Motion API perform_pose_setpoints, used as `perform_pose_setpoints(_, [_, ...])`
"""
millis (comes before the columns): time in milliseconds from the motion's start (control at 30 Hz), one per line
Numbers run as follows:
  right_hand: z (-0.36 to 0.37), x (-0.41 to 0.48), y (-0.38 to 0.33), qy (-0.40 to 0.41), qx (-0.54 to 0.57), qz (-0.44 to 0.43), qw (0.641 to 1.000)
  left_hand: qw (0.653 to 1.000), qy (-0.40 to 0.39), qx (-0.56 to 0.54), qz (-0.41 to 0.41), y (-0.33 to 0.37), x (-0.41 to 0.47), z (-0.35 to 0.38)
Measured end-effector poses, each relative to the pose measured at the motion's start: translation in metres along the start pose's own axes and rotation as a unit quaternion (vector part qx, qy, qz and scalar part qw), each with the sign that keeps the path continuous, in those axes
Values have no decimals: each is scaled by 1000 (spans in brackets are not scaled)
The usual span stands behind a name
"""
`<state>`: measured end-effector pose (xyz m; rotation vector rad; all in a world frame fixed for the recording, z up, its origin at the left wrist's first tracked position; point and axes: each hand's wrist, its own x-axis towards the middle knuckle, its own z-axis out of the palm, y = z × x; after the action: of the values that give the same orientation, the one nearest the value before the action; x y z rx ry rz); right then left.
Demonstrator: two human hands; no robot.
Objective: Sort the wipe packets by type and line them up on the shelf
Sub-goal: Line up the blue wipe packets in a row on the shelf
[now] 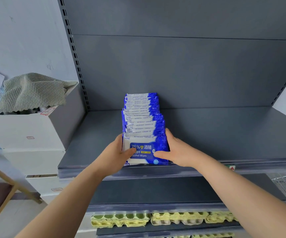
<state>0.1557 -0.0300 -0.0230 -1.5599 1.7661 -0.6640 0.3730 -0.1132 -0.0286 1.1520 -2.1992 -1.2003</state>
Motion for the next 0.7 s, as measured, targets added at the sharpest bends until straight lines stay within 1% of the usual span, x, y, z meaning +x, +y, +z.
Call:
perform_pose_setpoints(100, [2,3,-1,10,4,-6,1000,998,-33,-58,-6,2,-2,0])
perform_pose_setpoints(200, [-4,3,-1,44,10,-9,999,992,-37,-114,-23,4,-4,-3])
perform_pose_setpoints(333, [-5,7,-3,8,73,-3,997,987,-43,-150,-39,7,5,0])
perform_pose_setpoints(400, [-4,10,-2,-10,87,-4,996,982,-45,-175,-46,7,9,3])
perform_pose_setpoints(467, [-8,13,0,2,100,9,995,974,-23,-218,-60,8,12,1])
perform_pose_setpoints(533, [-15,18,2,42,122,28,991,968,20,-242,-64,12,18,-4])
perform_pose_setpoints(633, [-25,33,-3,89,130,56,986,972,67,-216,-65,18,38,-15])
perform_pose_setpoints(700, [-27,43,-13,90,143,56,984,974,82,-196,-78,22,54,-20])
